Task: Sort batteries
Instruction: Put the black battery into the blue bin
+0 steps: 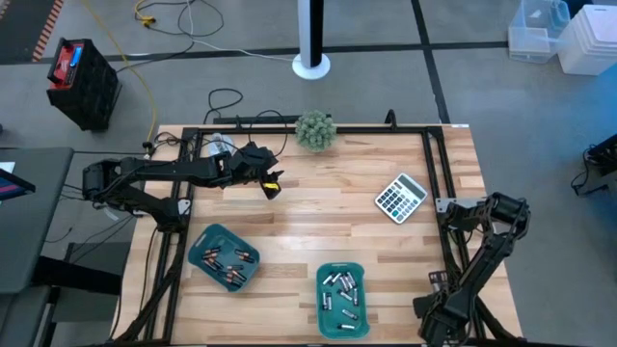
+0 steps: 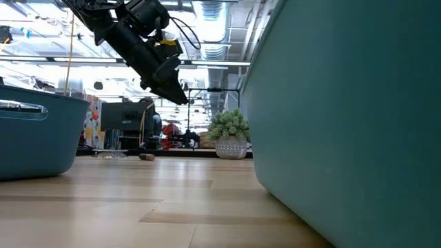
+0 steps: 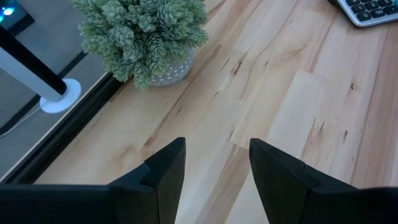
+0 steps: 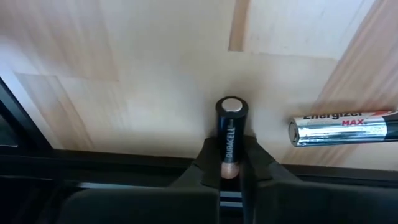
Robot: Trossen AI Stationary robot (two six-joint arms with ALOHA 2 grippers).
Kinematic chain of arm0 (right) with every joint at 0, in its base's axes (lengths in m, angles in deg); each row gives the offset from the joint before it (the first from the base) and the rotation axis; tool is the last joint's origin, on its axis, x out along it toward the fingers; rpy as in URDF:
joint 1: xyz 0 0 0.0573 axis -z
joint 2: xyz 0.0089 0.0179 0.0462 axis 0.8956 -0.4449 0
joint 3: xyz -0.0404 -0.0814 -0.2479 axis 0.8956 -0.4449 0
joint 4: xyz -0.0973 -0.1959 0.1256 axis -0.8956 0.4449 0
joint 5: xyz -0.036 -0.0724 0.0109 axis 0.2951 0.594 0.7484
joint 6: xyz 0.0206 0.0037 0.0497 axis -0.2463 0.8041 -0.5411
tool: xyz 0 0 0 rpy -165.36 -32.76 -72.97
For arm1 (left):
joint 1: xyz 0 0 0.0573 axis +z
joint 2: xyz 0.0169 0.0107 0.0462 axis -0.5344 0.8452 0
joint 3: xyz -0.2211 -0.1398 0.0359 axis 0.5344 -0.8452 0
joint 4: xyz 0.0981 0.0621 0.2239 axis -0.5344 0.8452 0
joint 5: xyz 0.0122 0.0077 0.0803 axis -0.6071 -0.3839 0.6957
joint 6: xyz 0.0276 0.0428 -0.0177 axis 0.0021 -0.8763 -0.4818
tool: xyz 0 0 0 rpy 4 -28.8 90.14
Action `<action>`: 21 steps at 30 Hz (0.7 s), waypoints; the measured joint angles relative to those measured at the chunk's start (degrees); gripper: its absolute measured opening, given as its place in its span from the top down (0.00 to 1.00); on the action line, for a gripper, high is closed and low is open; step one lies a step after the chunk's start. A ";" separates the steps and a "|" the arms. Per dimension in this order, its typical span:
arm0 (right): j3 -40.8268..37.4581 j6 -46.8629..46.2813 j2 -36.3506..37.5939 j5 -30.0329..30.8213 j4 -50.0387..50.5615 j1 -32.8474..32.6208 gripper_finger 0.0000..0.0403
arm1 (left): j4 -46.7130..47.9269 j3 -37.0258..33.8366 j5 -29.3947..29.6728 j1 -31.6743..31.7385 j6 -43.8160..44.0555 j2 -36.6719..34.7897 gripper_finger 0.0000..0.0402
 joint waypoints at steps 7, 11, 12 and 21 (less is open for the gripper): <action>1.80 -1.09 -0.27 1.24 0.64 -0.07 0.96 | 0.01 0.00 0.00 0.01 0.00 0.00 0.57; 2.96 -1.29 -0.31 2.56 0.77 -0.04 0.96 | 0.03 0.00 0.00 -0.01 0.00 0.00 0.57; 3.14 -1.72 -0.31 2.96 0.81 -0.02 0.96 | 0.03 0.00 0.00 0.01 0.00 0.01 0.57; 4.90 -1.97 -0.31 5.69 1.52 0.00 0.96 | 0.54 0.00 0.00 0.01 0.11 0.00 0.57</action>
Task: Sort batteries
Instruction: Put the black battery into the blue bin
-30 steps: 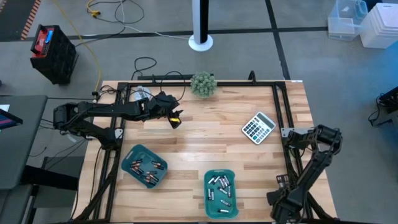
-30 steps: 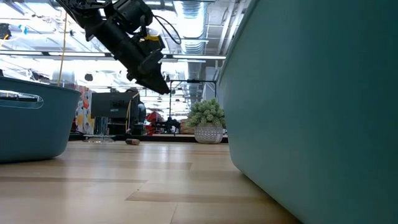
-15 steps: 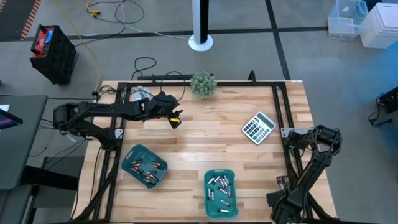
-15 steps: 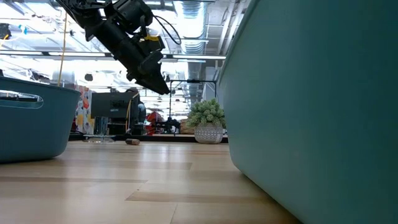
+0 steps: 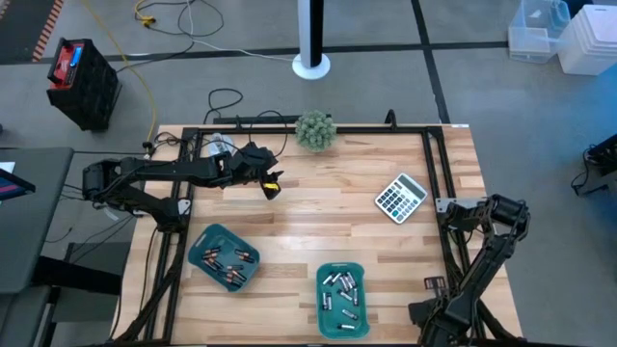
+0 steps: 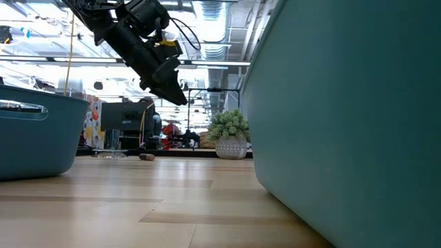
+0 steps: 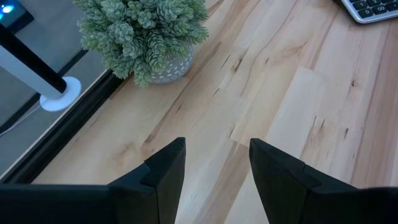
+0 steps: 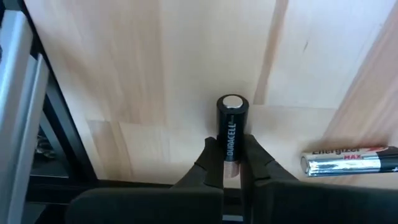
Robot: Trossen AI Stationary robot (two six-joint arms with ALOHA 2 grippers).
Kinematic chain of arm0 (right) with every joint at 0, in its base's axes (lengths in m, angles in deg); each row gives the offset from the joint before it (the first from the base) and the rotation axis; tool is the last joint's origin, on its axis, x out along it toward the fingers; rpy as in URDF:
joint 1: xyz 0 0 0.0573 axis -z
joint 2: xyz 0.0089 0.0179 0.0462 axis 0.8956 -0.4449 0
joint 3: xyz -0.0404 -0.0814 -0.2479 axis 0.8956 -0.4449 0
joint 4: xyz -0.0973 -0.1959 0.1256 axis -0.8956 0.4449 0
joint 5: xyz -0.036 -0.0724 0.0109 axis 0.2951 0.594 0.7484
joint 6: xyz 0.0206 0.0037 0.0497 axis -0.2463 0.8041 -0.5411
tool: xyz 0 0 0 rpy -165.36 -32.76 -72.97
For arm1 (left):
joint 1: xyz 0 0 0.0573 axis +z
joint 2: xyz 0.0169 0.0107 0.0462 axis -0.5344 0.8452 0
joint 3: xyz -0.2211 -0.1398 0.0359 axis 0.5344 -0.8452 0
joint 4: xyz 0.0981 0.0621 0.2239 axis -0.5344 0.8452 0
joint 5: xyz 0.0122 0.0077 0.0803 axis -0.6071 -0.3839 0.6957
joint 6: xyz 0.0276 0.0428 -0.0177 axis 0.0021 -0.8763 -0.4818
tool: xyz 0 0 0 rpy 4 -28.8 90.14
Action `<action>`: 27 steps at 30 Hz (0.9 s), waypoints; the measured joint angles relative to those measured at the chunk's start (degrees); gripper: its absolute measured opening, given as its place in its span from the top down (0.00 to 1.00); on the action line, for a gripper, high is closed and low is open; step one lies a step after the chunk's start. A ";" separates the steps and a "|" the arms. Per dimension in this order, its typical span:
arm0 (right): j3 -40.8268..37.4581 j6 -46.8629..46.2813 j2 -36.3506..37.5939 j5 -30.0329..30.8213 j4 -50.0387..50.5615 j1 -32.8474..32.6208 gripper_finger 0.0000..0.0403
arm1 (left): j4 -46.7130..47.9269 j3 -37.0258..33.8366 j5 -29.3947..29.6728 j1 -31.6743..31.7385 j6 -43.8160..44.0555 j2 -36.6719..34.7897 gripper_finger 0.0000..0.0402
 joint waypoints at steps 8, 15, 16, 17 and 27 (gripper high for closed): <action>0.23 0.11 0.08 4.49 0.43 1.84 0.96 | 0.34 0.00 -0.17 0.00 0.06 0.00 0.57; 0.23 2.89 3.04 11.71 3.44 5.65 0.96 | 0.60 0.00 -0.20 0.00 0.11 -0.22 0.57; 0.23 3.21 3.82 13.17 4.32 6.14 0.96 | 0.51 0.00 -0.20 0.00 0.09 -0.28 0.57; 0.23 3.40 4.66 14.70 5.43 6.65 0.96 | 0.52 0.00 -0.20 -0.01 0.01 -0.36 0.57; 0.25 10.61 10.77 27.76 12.89 14.90 0.96 | 0.59 0.00 -0.19 -0.31 -1.26 -0.60 0.57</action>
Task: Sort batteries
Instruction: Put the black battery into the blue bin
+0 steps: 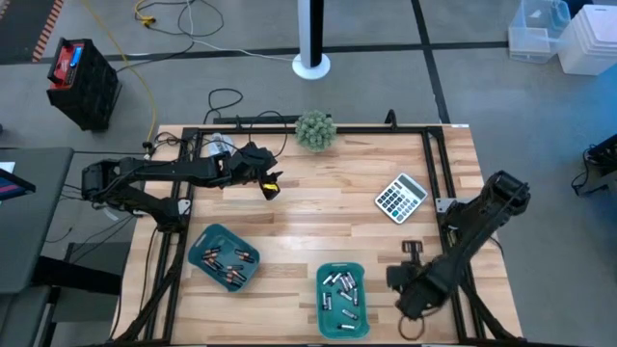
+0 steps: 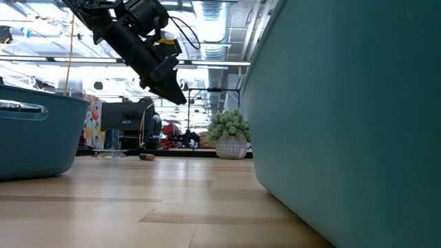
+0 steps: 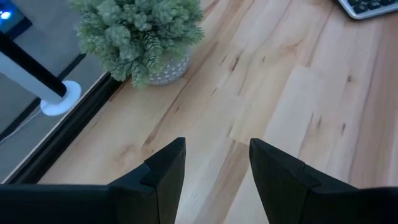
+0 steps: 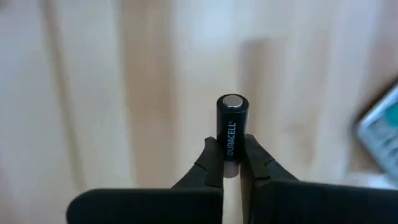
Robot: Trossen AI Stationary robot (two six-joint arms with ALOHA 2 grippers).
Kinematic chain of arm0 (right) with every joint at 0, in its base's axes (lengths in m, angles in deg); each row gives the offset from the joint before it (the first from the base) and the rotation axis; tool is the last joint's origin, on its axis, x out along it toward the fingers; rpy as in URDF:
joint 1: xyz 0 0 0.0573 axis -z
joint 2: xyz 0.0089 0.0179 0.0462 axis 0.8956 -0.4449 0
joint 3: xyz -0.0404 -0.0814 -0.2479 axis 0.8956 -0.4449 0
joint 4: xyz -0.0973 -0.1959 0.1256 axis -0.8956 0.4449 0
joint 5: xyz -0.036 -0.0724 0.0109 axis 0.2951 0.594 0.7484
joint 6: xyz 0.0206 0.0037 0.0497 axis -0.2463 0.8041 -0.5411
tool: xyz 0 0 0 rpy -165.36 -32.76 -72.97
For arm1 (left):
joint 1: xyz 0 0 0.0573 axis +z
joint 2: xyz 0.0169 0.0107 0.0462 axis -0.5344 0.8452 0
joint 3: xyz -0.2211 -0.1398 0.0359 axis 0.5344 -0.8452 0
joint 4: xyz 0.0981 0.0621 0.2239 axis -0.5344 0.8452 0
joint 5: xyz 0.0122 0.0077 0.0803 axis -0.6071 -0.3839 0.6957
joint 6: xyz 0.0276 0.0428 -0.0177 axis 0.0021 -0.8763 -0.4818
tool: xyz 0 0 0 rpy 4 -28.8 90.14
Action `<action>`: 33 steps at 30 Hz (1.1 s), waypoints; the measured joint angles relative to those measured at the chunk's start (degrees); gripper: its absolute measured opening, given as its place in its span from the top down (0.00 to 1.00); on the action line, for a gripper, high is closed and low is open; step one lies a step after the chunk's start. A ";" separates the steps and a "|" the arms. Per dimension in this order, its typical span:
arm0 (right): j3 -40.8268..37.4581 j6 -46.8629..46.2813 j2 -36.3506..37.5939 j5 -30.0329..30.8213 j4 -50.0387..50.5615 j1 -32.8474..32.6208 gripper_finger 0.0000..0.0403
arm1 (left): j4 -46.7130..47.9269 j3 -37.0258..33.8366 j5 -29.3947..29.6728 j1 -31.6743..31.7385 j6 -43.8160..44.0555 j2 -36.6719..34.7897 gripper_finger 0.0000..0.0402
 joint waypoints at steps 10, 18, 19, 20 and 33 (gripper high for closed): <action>0.00 16.19 1.09 12.04 -2.25 14.66 0.96 | -1.10 -1.95 -0.01 -2.17 -1.79 -7.72 0.57; 0.00 33.88 2.58 20.34 -18.52 26.58 0.96 | -2.38 -7.78 -0.01 -2.57 -2.68 -20.21 0.57; 0.00 37.00 2.60 20.44 -22.31 28.12 0.96 | -2.11 -8.14 -0.01 -2.57 -2.55 -21.86 0.57; 0.00 40.14 2.60 20.44 -26.00 29.51 0.96 | -2.13 -8.64 -0.01 -2.60 -2.36 -23.37 0.57; 0.10 61.88 -7.01 5.17 -78.85 40.05 0.96 | -0.33 -11.37 -0.41 -5.50 -3.16 -34.18 0.57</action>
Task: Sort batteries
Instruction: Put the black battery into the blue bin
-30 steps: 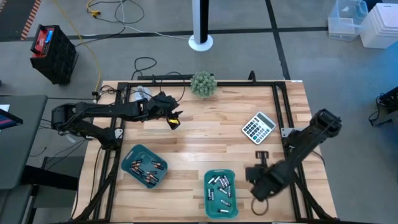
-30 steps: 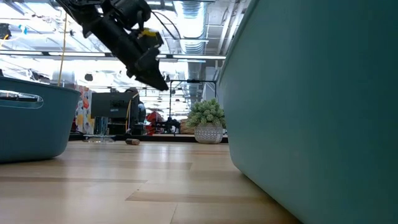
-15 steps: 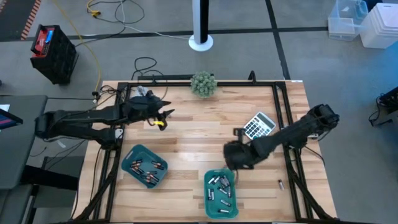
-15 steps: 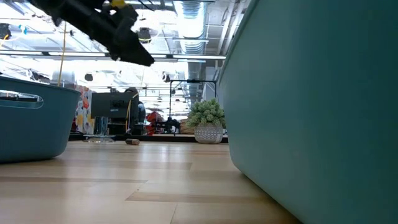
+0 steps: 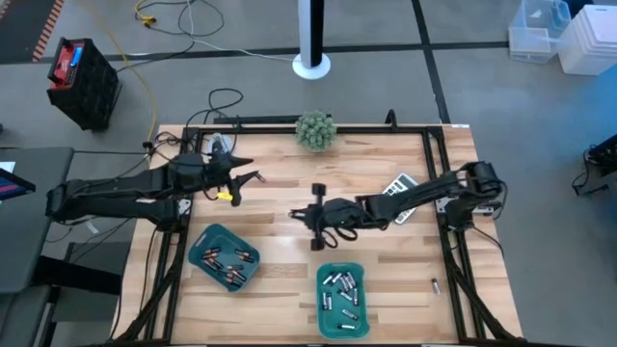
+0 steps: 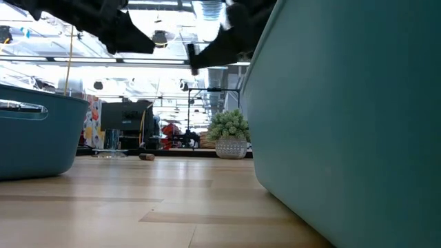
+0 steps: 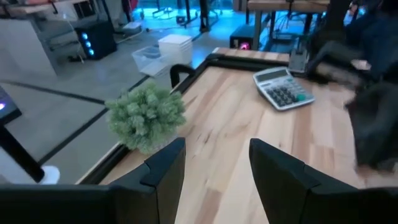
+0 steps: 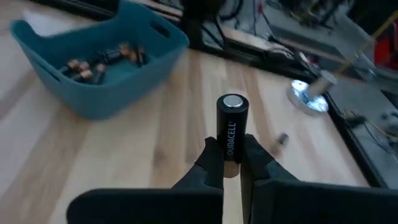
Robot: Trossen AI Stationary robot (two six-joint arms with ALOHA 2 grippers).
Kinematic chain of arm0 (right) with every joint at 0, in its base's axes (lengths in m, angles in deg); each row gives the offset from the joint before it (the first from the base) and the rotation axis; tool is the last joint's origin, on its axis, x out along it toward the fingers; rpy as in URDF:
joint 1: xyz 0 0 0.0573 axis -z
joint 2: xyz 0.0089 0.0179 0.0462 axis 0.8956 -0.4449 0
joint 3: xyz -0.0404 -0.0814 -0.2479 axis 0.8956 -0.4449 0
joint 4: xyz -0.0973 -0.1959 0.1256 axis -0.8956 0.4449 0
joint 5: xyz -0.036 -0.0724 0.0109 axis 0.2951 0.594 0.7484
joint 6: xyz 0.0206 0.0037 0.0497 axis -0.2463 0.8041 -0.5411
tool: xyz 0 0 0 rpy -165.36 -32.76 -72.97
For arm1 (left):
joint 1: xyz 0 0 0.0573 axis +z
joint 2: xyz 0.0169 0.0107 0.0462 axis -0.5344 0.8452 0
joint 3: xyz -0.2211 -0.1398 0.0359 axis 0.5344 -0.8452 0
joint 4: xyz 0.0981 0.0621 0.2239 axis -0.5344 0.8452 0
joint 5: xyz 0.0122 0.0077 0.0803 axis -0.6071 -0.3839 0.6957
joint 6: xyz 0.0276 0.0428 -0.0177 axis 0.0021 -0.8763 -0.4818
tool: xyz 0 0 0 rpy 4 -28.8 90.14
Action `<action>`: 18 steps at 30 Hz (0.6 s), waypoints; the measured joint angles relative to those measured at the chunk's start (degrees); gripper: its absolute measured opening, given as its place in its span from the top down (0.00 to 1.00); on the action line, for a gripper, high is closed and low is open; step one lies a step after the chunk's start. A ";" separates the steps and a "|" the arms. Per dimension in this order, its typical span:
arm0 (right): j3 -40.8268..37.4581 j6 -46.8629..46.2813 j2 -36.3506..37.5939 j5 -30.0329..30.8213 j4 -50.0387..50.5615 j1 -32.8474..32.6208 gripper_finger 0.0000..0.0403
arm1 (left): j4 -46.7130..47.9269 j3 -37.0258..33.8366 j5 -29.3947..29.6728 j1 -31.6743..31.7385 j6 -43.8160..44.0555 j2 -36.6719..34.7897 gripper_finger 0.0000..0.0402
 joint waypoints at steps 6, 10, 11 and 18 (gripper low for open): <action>7.84 -1.54 -8.70 -7.08 -10.68 1.33 0.96 | 0.41 0.02 -0.08 -0.76 -0.20 -1.48 0.57; 17.25 -2.14 -16.51 -12.87 -9.55 0.99 0.96 | 0.63 0.02 -0.12 -0.77 -0.20 -2.19 0.57; 19.47 -2.19 -18.17 -14.23 -8.96 0.76 0.96 | 0.41 0.02 -0.12 -0.81 -0.17 -2.34 0.57; 31.73 -2.18 -27.67 -19.58 -7.32 -1.16 0.96 | 1.90 0.02 -0.14 -0.81 -0.11 -3.24 0.57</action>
